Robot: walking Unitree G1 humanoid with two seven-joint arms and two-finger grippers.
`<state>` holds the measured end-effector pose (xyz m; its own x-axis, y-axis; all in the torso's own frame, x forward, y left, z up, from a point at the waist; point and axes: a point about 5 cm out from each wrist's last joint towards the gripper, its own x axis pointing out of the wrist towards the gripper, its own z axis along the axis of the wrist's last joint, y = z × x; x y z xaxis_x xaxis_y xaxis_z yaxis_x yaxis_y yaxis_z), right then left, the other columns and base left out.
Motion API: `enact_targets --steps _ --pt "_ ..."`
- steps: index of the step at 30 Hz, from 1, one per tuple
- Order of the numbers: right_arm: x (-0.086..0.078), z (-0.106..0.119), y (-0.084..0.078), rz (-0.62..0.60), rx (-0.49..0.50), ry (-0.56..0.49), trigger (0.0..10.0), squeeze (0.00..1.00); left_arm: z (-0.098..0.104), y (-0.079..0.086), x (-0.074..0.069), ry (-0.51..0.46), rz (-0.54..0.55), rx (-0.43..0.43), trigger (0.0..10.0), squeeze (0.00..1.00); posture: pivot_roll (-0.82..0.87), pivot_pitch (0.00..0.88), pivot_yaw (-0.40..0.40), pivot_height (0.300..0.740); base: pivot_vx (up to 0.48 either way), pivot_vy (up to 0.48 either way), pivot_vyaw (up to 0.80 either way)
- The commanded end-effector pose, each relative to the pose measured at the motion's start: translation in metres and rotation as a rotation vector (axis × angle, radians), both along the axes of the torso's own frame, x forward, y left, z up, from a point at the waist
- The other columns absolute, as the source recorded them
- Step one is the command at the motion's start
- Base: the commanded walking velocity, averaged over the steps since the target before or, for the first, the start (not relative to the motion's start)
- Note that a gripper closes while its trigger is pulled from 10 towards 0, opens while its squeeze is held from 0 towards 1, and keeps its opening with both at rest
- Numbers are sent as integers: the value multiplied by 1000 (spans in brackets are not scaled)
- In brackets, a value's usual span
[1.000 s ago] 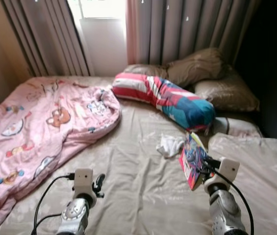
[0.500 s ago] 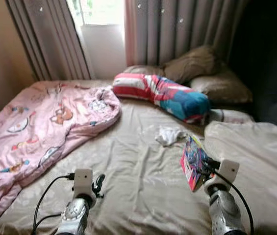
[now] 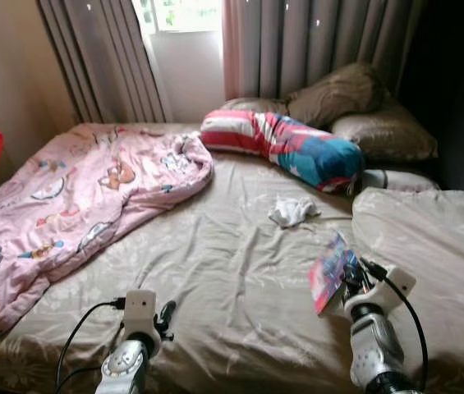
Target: Clean up the room
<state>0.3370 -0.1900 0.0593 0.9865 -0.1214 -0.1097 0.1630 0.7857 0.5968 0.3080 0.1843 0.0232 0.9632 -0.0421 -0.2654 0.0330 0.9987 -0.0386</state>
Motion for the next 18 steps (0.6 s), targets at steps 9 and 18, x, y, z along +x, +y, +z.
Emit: enact_targets --steps 9,18 --pt "13 16 -5 -14 131 -64 10000 0 -1 9 -4 0 -17 35 10000 0 -66 91 90 638 0 0 0" --pt "21 28 -5 -14 152 -98 10000 0 2 12 -7 -47 -62 52 10000 0 -29 186 123 638 0 0 0"
